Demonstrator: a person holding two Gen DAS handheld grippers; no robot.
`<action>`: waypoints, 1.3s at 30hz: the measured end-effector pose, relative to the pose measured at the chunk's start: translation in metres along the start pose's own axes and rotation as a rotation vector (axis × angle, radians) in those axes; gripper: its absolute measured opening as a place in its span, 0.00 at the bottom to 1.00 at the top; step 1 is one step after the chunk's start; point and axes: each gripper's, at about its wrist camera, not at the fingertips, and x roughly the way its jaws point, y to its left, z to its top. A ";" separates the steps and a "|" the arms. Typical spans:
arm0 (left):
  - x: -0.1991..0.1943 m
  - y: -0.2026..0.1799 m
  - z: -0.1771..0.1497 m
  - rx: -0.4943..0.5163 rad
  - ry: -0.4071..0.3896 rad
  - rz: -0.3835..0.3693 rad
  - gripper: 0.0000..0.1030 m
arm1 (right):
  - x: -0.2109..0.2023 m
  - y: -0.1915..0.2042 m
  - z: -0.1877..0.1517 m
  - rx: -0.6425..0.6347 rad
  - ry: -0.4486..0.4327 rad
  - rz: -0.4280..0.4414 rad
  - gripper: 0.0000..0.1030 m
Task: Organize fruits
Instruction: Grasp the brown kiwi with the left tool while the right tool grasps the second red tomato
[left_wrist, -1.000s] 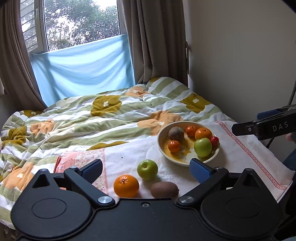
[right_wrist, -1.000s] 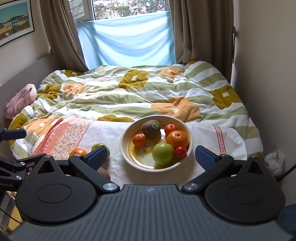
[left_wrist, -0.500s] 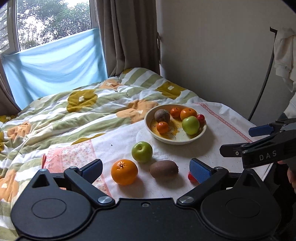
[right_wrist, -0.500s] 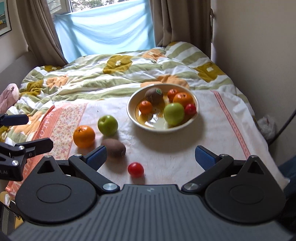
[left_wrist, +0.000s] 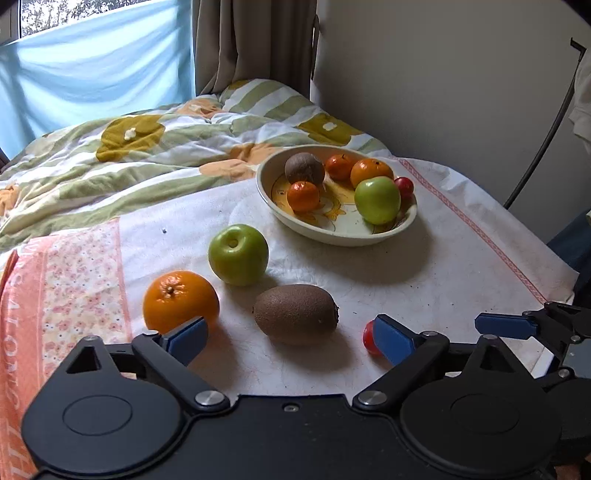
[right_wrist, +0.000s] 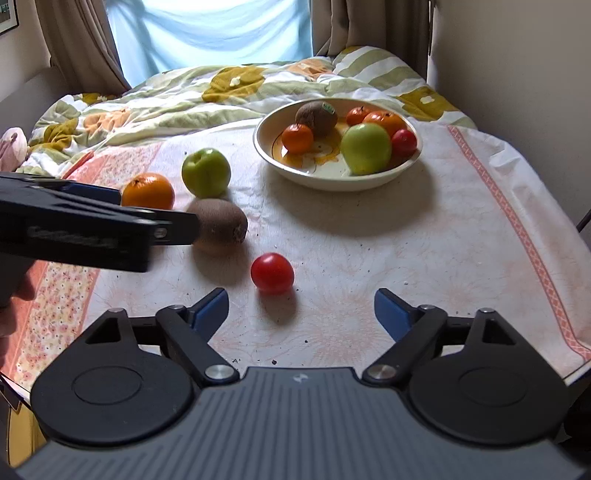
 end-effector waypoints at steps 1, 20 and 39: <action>0.007 -0.001 0.000 -0.005 0.006 0.003 0.93 | 0.003 0.000 -0.001 0.000 0.001 0.004 0.94; 0.062 -0.008 0.002 0.013 0.062 0.033 0.71 | 0.036 0.001 -0.003 -0.018 0.022 0.059 0.74; 0.036 0.002 -0.016 0.026 0.071 0.041 0.70 | 0.043 0.008 0.005 -0.056 0.027 0.078 0.53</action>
